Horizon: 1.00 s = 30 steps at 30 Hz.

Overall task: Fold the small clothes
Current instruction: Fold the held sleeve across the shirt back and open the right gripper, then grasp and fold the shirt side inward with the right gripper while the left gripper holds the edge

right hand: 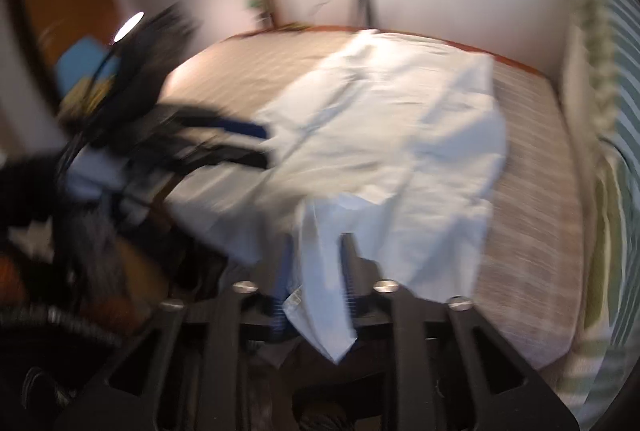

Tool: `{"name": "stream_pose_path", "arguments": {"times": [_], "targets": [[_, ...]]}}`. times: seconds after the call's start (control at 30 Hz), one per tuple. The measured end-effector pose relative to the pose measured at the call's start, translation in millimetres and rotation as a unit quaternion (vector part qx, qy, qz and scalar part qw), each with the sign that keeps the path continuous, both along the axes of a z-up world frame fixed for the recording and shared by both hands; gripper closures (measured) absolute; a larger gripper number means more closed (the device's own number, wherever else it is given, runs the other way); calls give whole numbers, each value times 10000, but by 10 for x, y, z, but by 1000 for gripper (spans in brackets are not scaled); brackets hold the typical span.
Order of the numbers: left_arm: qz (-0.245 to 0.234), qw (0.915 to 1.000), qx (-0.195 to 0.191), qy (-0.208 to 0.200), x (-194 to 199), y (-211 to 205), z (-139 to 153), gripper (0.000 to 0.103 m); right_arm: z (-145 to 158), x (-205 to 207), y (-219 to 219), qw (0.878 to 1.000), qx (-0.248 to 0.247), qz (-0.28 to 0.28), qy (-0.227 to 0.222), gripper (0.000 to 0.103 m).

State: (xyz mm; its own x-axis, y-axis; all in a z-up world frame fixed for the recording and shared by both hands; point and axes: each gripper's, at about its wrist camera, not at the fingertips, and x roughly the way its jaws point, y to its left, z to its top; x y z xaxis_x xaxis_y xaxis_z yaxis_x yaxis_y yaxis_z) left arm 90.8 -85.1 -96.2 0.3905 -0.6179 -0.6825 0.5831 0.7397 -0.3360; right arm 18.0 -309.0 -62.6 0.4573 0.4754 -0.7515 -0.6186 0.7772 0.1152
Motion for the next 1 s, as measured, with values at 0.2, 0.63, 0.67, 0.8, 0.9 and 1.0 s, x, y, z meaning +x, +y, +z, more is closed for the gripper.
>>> {"name": "stream_pose_path", "arguments": {"times": [0.2,0.63,0.67,0.8,0.9,1.0], "targets": [[-151,9978,-310,572,-165,-103,-181,41,-197,363,-433,9891,507,-1214,654,75],[-349,9951,-82,920,-308,-527,-414,74,-688,1011,-556,9704,693,-1745,1518,98],[-345,9948,-56,962,-294,-534,-443,80,-720,1040,-537,9707,573,-1764,1530,100],[-217,9926,-308,1152,-221,-445,-519,101,-669,1040,-542,9732,424,-1776,1397,102],[-220,9897,-542,1307,-199,-436,-511,102,-516,989,-614,9756,420,-1758,1243,102],[-367,9897,-586,1251,-239,-510,-463,103,-336,968,-753,9764,433,-1856,1019,102]]}}
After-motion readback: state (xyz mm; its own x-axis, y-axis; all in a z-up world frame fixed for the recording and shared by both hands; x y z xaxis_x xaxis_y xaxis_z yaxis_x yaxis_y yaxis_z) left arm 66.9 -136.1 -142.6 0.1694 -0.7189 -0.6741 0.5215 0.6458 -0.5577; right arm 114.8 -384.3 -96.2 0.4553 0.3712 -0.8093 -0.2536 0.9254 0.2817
